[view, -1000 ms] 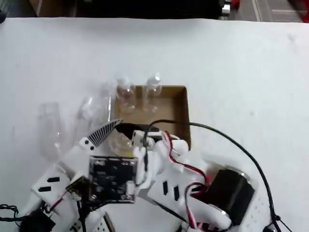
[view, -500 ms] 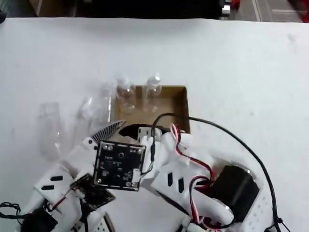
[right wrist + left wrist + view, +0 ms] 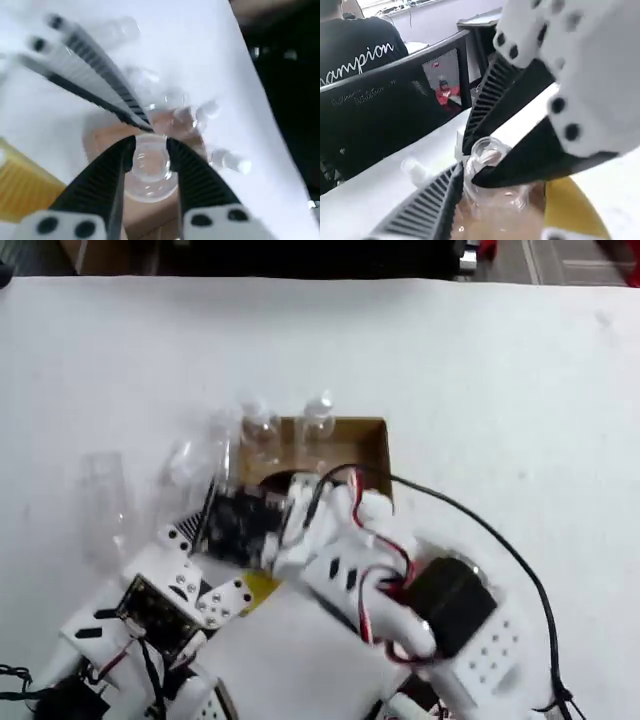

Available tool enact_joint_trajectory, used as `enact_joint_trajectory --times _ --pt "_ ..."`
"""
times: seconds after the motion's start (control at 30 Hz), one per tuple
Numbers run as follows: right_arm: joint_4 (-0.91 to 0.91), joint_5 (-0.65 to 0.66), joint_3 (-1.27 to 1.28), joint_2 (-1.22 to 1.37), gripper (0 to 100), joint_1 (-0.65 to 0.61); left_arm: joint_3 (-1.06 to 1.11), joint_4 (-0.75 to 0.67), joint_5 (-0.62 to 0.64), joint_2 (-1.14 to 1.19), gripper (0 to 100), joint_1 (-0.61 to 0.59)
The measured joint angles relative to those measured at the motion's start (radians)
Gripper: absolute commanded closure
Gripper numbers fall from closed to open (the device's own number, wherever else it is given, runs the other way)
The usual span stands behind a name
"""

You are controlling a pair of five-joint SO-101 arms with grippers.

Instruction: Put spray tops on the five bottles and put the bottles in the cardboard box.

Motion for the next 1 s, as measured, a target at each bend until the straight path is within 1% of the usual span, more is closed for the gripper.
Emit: enact_joint_trajectory --times 0.07,0.2,0.3,0.37,0.43,0.53,0.57,0.67,0.77,0.9,1.0 --pt "-0.008 0.0 0.006 0.003 98.1 0.015 0.0 0.0 0.0 0.0 76 0.0" --pt "-0.009 0.003 0.008 0.015 98.1 0.117 -0.012 -0.002 -0.002 -0.02 76 0.0" --pt "-0.037 0.002 0.012 0.025 98.1 0.224 -0.029 -0.003 -0.06 -0.021 82 -0.008" --pt "-0.066 -0.017 0.009 0.014 98.1 0.282 -0.031 -0.012 -0.109 -0.021 86 -0.052" --pt "-0.098 -0.078 0.009 0.02 98.1 0.342 -0.031 -0.051 -0.143 -0.021 90 -0.12" --pt "-0.141 -0.192 0.011 0.057 98.1 0.427 -0.031 -0.123 -0.15 -0.021 97 -0.265" --pt "-0.155 -0.232 0.011 0.074 98.1 0.448 -0.031 -0.146 -0.146 -0.021 98 -0.318" --pt "-0.193 -0.351 0.011 0.146 98.1 0.505 -0.017 -0.224 -0.071 -0.021 96 -0.477" --pt "-0.236 -0.46 0.011 0.224 98.1 0.56 0.061 -0.344 0.06 -0.021 96 -0.601" --pt "-0.293 -0.585 0.011 0.296 98.1 0.591 0.236 -0.542 0.219 -0.02 96 -0.724" --pt "-0.344 -0.638 0.011 0.336 98.1 0.588 0.316 -0.621 0.288 -0.008 96 -0.779"
